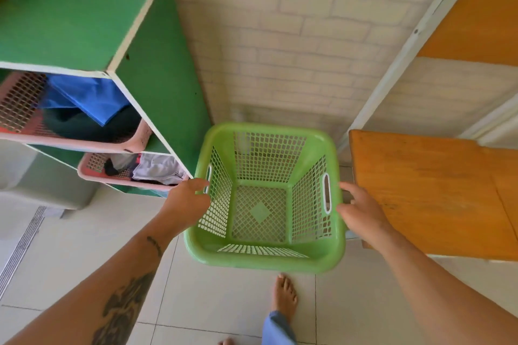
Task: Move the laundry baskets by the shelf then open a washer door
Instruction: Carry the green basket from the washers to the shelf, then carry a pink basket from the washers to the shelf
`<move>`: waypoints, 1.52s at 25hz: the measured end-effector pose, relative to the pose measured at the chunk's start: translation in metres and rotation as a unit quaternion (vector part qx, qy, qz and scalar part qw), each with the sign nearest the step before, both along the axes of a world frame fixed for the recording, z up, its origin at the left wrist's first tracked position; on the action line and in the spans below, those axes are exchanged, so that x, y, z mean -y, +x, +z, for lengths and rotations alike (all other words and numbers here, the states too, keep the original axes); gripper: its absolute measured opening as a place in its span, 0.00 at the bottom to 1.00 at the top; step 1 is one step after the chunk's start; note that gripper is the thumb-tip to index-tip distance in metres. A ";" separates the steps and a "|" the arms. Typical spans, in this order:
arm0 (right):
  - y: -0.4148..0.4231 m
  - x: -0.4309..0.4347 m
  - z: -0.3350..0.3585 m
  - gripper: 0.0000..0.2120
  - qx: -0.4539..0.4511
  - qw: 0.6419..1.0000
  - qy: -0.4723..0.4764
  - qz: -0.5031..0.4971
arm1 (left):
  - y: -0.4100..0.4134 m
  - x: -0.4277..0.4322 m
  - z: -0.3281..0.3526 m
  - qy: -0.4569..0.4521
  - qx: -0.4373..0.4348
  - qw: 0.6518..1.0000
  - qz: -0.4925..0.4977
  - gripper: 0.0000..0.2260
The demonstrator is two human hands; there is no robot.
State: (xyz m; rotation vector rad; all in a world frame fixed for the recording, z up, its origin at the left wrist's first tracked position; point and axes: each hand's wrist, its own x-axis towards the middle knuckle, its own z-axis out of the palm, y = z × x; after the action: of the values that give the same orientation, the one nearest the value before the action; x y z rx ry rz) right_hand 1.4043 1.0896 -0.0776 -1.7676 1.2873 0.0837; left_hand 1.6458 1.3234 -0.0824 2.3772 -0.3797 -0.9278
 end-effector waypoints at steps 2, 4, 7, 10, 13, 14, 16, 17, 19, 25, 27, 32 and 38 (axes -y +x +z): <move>-0.027 -0.019 0.049 0.27 0.017 1.000 -0.019 0.002 | -0.018 -0.003 0.047 -0.037 0.029 0.997 -0.056 0.20; -0.063 -0.035 0.098 0.28 0.012 0.999 -0.038 0.005 | -0.041 -0.004 0.104 -0.062 0.053 0.990 -0.111 0.19; -0.133 -0.055 0.163 0.27 0.000 0.998 -0.060 -0.017 | -0.082 0.001 0.176 -0.098 0.076 0.975 -0.186 0.17; -0.205 -0.065 0.214 0.27 0.002 0.996 -0.083 -0.032 | -0.129 0.023 0.224 -0.132 0.090 0.954 -0.255 0.15; -0.276 -0.067 0.253 0.27 0.000 0.992 -0.115 -0.053 | -0.191 0.058 0.256 -0.158 0.070 0.938 -0.301 0.13; -0.299 -0.065 0.262 0.27 0.002 0.991 -0.122 -0.063 | -0.214 0.072 0.264 -0.166 0.062 0.935 -0.307 0.13; -0.353 -0.056 0.279 0.26 0.004 0.985 -0.155 -0.069 | -0.269 0.108 0.277 -0.185 0.044 0.926 -0.326 0.12; -0.380 -0.050 0.284 0.26 0.004 0.983 -0.167 -0.075 | -0.297 0.125 0.282 -0.190 0.035 0.920 -0.340 0.12; -0.436 -0.037 0.296 0.28 -0.003 0.978 -0.184 -0.096 | -0.360 0.157 0.294 -0.200 0.018 0.906 -0.374 0.11; -0.638 0.006 0.324 0.28 -0.029 0.957 -0.235 -0.165 | -0.578 0.253 0.320 -0.205 0.008 0.856 -0.474 0.11; -0.701 0.019 0.332 0.28 -0.050 0.951 -0.244 -0.184 | -0.645 0.280 0.326 -0.212 0.001 0.842 -0.495 0.11; -0.833 0.065 0.344 0.26 -0.078 0.935 -0.231 -0.258 | -0.792 0.359 0.336 -0.225 -0.010 0.807 -0.546 0.11; -0.956 0.144 0.343 0.20 -0.112 0.897 -0.228 -0.362 | -0.939 0.503 0.322 -0.229 -0.042 0.743 -0.627 0.11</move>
State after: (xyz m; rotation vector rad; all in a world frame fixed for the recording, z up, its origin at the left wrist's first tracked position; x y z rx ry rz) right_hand 0.4483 0.9458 0.2652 -1.5512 2.1998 -0.4874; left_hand 0.7072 0.8205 0.2395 1.3736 -2.0372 -1.2195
